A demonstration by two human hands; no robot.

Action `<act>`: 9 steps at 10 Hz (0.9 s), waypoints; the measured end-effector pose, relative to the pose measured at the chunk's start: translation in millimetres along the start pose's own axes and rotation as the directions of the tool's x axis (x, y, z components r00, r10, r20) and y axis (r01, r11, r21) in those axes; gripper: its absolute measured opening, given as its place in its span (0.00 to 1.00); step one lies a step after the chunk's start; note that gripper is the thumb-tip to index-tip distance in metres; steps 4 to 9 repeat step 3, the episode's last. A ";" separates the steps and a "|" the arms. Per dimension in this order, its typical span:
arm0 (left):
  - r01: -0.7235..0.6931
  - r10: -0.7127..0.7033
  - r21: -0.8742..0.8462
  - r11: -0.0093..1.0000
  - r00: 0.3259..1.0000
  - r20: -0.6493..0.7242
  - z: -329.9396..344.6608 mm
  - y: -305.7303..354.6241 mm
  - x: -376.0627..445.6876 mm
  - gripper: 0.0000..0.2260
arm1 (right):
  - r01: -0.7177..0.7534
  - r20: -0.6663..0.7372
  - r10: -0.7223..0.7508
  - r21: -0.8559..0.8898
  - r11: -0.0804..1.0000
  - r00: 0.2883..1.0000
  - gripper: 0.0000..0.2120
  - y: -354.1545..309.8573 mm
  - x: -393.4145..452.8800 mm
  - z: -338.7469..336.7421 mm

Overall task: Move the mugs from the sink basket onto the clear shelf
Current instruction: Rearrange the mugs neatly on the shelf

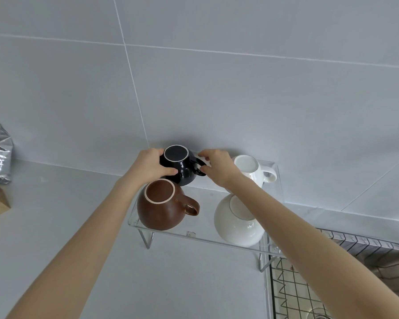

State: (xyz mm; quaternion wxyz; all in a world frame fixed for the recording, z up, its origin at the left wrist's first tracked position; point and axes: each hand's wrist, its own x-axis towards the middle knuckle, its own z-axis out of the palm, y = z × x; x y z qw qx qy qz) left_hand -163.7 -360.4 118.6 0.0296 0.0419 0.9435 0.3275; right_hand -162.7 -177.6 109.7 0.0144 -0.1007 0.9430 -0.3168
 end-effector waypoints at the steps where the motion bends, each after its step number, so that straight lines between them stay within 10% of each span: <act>1: 0.004 -0.001 0.046 0.999 0.999 -0.050 6.0 1.1 -7.9 0.23 | 0.055 -0.157 -0.037 0.117 0.992 0.987 0.15 -6.0 -36.3 -11.4; 3: -0.209 0.238 0.125 0.970 0.921 -0.310 38.4 42.3 -53.7 0.21 | 0.038 -0.183 0.081 0.566 0.823 0.980 0.07 -10.8 -221.4 -20.5; 9: -0.209 0.238 0.125 0.970 0.921 -0.310 38.4 42.3 -53.7 0.21 | 0.038 -0.183 0.081 0.566 0.823 0.980 0.07 -10.8 -221.4 -20.5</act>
